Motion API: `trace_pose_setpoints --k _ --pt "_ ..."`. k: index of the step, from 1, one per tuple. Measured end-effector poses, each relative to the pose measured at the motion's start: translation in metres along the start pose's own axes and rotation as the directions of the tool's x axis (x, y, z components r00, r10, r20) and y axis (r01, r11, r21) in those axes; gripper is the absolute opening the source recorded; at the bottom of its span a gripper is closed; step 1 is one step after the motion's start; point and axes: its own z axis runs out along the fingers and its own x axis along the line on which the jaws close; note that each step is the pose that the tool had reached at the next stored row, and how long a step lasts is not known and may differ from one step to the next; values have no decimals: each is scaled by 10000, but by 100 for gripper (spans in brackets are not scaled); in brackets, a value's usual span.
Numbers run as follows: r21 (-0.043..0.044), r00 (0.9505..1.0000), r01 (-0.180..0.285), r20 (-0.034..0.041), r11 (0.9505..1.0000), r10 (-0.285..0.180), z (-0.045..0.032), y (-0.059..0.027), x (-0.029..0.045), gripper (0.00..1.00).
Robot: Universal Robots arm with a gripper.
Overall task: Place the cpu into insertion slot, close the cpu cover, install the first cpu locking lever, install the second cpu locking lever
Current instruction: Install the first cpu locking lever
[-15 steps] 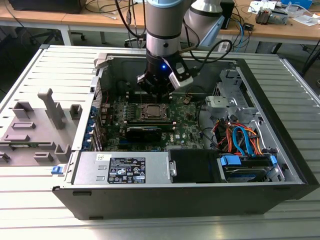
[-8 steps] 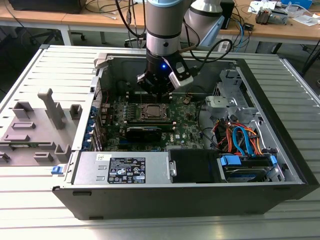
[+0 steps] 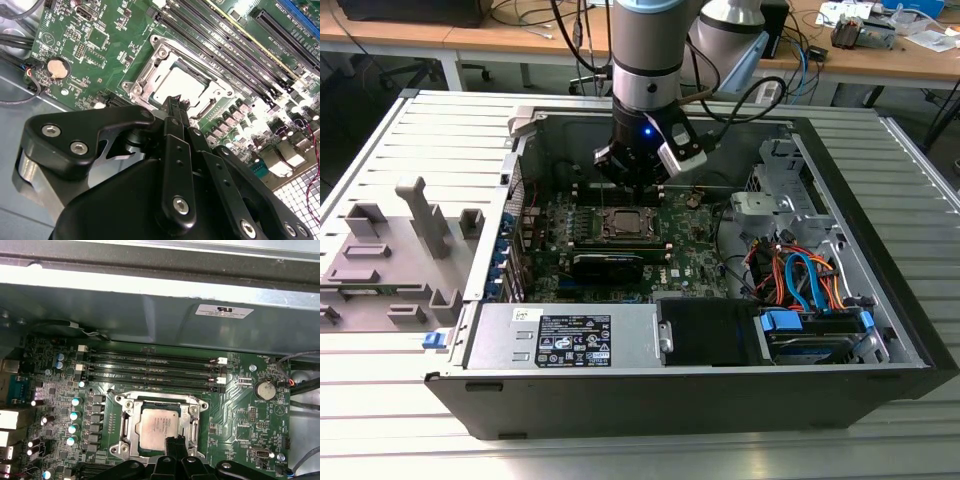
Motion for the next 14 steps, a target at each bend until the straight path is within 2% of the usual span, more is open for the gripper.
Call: trace_pose_setpoints --k 14 --pt "-121 10000 -2 12 9999 2 -44 3 -1 11"
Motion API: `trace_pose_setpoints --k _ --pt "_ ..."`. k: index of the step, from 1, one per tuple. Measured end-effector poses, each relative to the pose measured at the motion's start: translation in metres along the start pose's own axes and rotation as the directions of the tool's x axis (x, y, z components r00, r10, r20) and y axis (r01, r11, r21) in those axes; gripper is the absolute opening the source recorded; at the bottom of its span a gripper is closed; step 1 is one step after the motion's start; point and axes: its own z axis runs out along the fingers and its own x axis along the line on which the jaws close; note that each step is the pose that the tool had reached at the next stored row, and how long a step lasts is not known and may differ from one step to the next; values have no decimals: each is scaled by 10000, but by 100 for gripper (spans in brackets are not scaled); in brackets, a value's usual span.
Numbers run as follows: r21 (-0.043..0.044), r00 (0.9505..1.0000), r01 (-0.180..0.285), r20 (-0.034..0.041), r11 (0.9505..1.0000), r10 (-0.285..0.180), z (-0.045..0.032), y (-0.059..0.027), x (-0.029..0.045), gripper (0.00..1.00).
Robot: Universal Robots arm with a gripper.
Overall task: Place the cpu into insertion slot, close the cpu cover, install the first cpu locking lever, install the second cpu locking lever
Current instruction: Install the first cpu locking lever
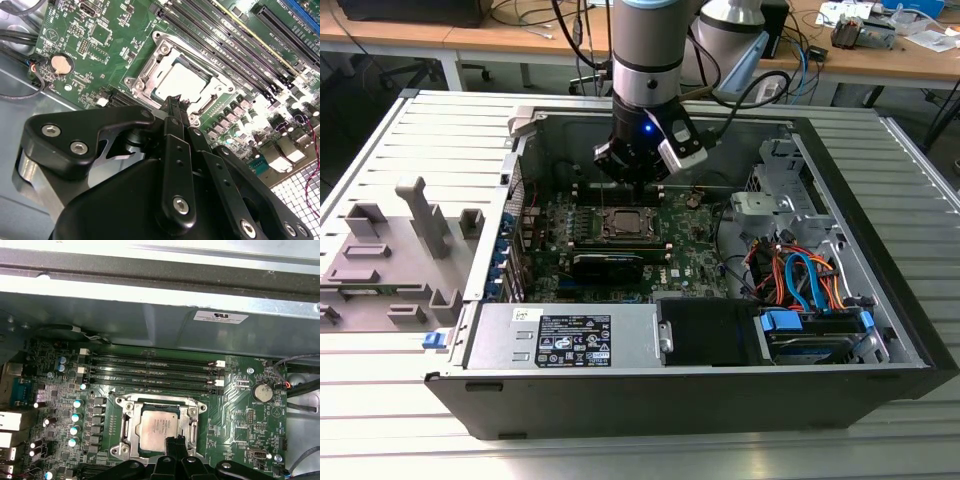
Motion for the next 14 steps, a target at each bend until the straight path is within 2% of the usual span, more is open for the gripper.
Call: trace_pose_setpoints --k 14 --pt "-6 10000 0 -1 10000 0 -22 1 0 11"
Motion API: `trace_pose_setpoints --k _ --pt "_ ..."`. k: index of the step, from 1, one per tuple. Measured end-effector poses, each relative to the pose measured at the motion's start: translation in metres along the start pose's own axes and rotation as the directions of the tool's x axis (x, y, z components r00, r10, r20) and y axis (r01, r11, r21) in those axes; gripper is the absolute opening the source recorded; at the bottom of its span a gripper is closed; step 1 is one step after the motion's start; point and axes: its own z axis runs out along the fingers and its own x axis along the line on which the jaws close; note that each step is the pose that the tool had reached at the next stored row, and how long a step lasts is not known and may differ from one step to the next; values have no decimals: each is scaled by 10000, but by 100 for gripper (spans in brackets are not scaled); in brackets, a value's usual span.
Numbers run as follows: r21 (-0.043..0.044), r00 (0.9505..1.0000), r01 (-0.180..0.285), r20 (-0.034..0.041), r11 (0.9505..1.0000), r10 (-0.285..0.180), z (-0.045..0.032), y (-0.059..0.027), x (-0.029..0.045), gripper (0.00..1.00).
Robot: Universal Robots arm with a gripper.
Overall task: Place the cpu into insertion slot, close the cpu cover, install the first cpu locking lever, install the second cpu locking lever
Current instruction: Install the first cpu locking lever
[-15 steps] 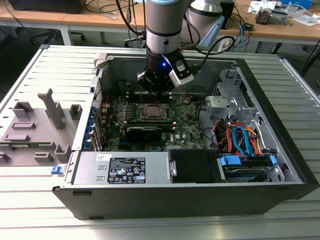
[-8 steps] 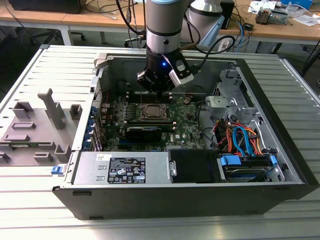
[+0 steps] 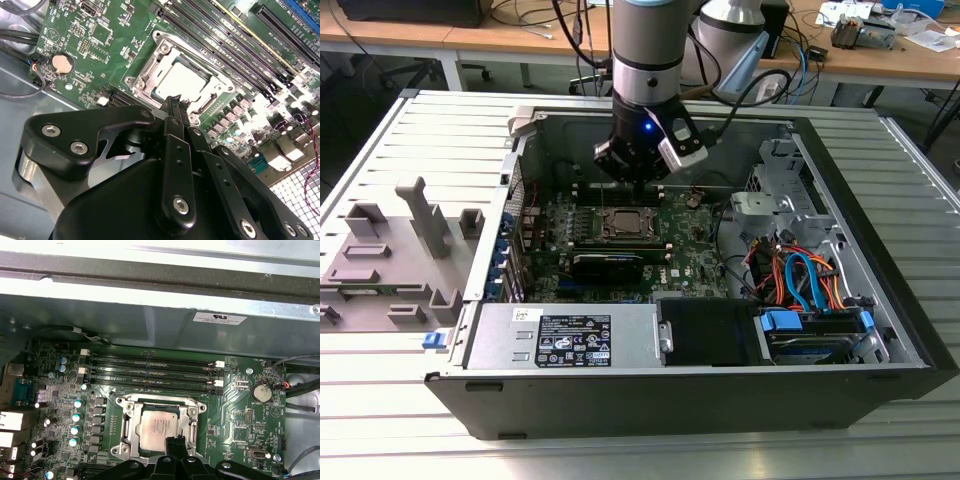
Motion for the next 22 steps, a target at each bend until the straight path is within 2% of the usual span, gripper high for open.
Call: trace_pose_setpoints --k 13,22 --pt "-1 10000 0 0 10000 0 -15 2 11 11" --pt "-1 10000 2 2 10000 -2 -16 7 69 11"
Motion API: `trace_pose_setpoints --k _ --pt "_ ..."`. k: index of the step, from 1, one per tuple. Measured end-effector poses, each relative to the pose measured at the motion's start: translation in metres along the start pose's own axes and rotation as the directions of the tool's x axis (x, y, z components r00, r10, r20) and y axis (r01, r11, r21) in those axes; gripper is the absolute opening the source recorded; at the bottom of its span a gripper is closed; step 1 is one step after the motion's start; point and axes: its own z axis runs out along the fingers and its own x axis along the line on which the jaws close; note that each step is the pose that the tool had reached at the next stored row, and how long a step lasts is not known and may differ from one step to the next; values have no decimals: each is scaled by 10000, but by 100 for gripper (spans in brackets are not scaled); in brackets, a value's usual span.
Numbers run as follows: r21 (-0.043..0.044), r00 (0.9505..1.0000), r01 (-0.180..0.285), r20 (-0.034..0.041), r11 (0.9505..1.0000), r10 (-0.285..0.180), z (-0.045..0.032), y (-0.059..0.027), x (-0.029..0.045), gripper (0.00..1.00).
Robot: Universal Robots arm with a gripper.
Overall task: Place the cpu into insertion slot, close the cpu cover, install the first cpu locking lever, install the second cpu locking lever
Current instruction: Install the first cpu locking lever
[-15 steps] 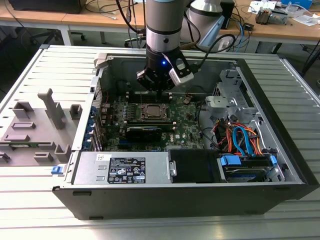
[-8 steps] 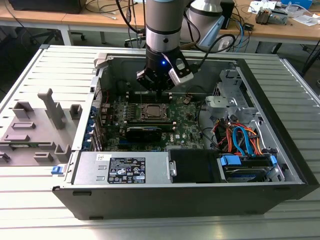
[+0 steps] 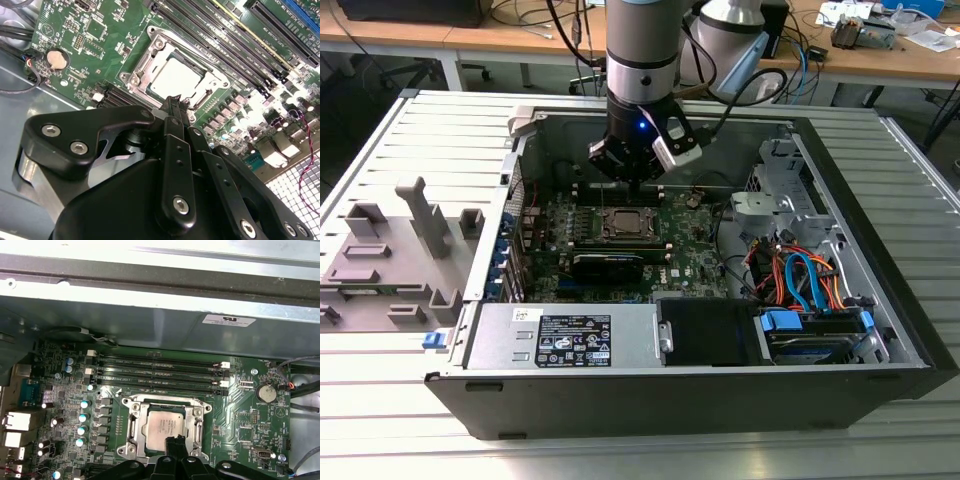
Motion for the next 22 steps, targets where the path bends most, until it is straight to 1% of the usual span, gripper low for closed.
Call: trace_pose_setpoints --k 10,12,13,22 --pt "0 10000 -3 1 10000 3 0 1 5 11" --pt "0 10000 -2 1 10000 2 -1 8 82 11" --pt "0 10000 0 0 10000 0 -1 9 94 11" --pt "0 10000 -3 1 10000 3 -1 10 108 11"
